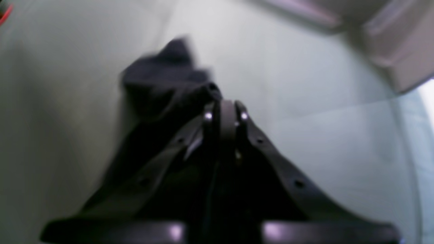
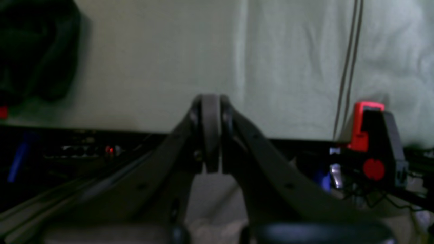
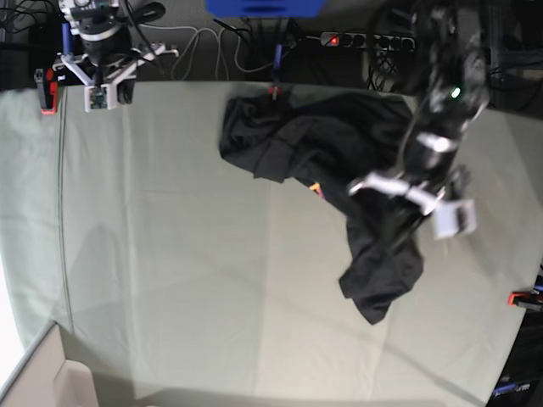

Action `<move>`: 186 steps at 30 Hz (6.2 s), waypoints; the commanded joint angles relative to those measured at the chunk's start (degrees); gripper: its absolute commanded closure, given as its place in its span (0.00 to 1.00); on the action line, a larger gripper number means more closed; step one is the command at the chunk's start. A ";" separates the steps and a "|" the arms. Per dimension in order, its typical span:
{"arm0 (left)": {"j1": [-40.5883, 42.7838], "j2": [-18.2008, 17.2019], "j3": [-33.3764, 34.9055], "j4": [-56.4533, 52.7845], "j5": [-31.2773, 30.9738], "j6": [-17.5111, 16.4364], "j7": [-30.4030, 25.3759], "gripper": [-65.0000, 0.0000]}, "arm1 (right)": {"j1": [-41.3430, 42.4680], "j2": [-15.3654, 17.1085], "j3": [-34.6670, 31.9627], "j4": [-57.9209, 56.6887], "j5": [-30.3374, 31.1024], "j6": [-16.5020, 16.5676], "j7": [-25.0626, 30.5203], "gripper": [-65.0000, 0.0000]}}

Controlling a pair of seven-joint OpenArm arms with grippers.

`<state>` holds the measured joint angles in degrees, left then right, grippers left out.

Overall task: Layout the t-shirt on the table in an organized manner, then fold the t-shirt properly
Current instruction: 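Reach the left gripper down to the crumpled black t-shirt, then grasp the shirt with the left gripper and drag it across the table, then lift the shirt edge with the left gripper and pull it outward, then grasp a shirt corner with the right gripper and pull it away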

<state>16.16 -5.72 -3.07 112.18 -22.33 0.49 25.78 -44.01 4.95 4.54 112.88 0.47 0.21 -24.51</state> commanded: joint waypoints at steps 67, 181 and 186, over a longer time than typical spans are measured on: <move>-45.22 -10.33 41.71 -78.64 -24.13 10.19 -34.62 0.24 | 3.09 -1.74 13.88 0.66 0.01 0.10 -2.78 1.00; -7.94 -22.20 -6.20 -45.68 -19.91 10.37 -34.18 0.25 | 75.35 2.13 -1.68 -71.25 0.28 0.01 3.46 1.00; -7.94 -22.20 -6.20 -45.68 -19.91 10.37 -34.18 0.25 | 75.79 4.68 4.04 -70.20 0.28 0.10 2.58 1.00</move>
<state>8.73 -26.79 -8.75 65.73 -42.39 10.92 -6.72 29.71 7.77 8.25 41.19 1.23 0.69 -23.53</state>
